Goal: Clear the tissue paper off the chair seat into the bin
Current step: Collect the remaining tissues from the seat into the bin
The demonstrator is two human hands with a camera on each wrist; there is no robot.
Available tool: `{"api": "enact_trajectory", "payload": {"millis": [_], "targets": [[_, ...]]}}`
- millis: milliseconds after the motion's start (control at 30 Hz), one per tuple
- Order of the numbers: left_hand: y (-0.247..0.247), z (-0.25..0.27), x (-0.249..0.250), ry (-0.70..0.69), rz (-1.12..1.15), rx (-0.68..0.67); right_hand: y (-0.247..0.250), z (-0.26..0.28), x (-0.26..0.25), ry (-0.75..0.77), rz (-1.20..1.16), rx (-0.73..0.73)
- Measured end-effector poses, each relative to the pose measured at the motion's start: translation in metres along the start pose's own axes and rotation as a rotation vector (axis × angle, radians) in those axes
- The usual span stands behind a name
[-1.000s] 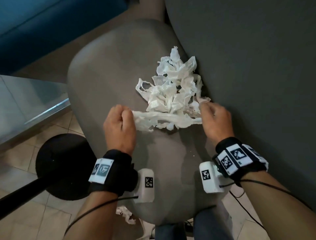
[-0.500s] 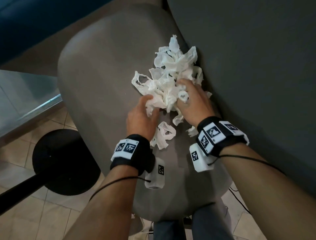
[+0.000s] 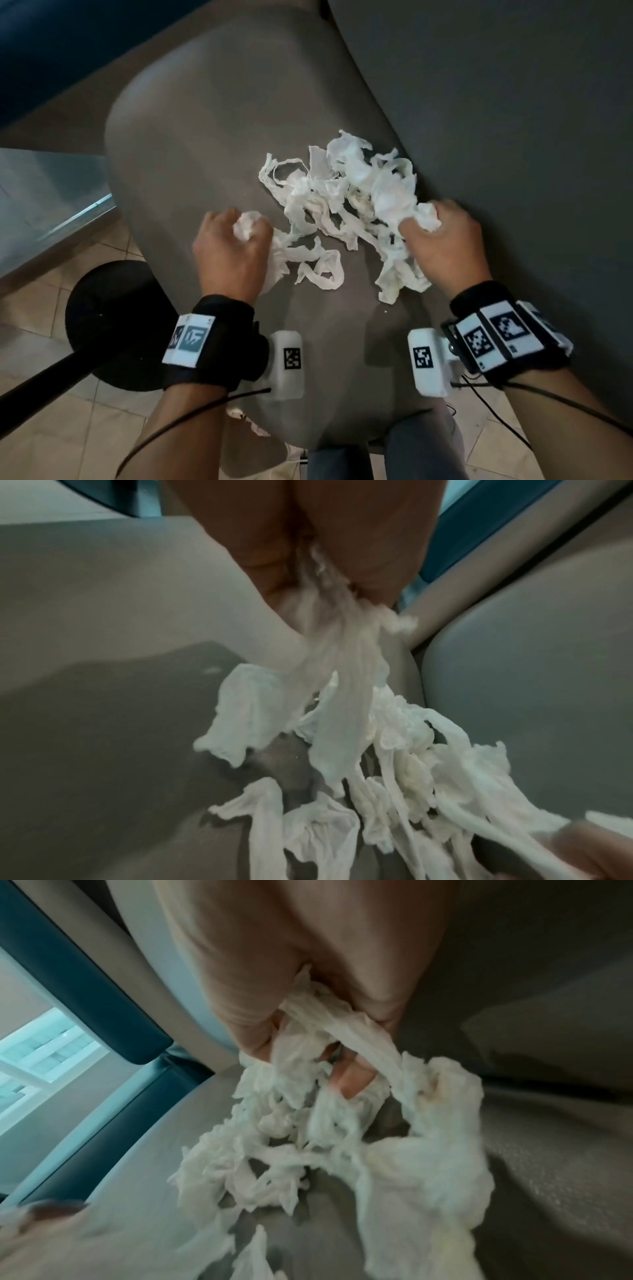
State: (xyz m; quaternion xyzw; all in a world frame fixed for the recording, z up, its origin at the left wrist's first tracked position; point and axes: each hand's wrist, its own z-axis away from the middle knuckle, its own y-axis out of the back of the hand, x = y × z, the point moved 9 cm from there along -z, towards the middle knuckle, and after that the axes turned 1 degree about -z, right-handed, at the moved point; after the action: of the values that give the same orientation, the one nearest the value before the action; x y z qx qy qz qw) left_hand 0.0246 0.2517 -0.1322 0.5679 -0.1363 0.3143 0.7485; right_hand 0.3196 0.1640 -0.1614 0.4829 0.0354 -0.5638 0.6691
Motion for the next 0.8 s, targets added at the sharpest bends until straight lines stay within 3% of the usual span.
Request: {"api": "enact_trajectory", "payload": {"millis": [67, 200, 300, 367, 533, 667, 800], "targets": [[-0.013, -0.004, 0.006, -0.002, -0.021, -0.06, -0.008, 0.004, -0.003, 0.026, 0.018, -0.018], [-0.051, -0.005, 0.006, 0.128, -0.03, -0.215, -0.034, 0.005, -0.006, 0.022, 0.038, -0.127], [-0.073, -0.004, 0.002, 0.127, -0.198, -0.274, -0.054, 0.003, -0.008, 0.023, 0.045, -0.215], [-0.074, -0.005, -0.001, 0.124, -0.235, -0.252, -0.061, -0.001, -0.007, 0.022, 0.081, -0.235], [-0.05, -0.001, -0.007, 0.066, -0.087, -0.105, -0.064, -0.014, 0.003, 0.066, 0.288, -0.192], [-0.026, 0.008, -0.034, 0.196, 0.152, -0.01, -0.044, -0.015, 0.001, 0.134, 0.214, -0.067], [-0.006, 0.012, -0.049, 0.181, 0.183, 0.038, -0.026, -0.01, -0.006, 0.166, 0.078, -0.003]]}}
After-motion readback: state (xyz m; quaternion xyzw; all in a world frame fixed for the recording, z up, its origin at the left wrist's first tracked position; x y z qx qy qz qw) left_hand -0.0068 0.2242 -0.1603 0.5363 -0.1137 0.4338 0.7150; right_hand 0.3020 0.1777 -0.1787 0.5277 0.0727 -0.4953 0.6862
